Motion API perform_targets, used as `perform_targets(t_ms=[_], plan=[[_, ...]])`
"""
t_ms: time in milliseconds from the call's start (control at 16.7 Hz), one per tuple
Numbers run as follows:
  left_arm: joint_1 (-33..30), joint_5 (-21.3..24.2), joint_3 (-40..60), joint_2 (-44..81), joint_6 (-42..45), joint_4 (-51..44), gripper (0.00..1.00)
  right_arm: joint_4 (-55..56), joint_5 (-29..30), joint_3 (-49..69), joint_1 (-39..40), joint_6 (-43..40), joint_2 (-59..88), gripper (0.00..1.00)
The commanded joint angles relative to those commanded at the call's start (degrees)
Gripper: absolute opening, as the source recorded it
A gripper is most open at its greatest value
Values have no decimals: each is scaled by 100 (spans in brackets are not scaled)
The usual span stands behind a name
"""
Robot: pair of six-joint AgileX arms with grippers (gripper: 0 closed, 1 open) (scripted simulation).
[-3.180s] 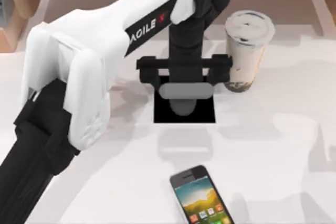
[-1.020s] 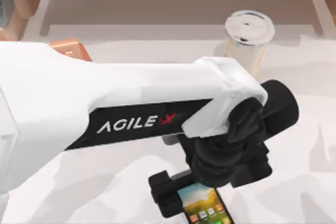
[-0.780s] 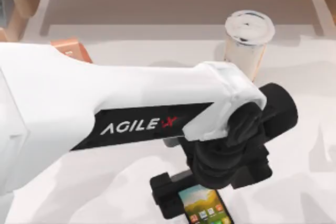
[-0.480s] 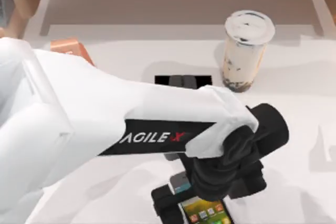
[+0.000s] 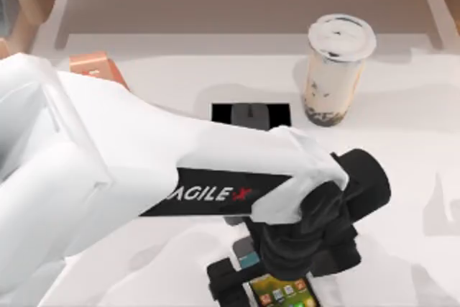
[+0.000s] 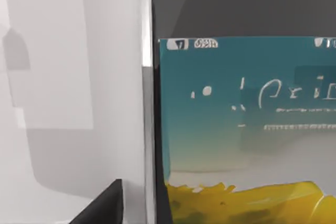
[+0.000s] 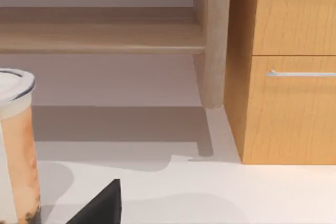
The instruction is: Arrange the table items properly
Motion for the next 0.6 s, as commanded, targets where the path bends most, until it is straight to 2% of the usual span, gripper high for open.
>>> perform_targets(t_ms=[600], plan=[[0, 0, 0, 0, 0, 0, 17, 0, 0, 0, 0, 0, 0, 100]])
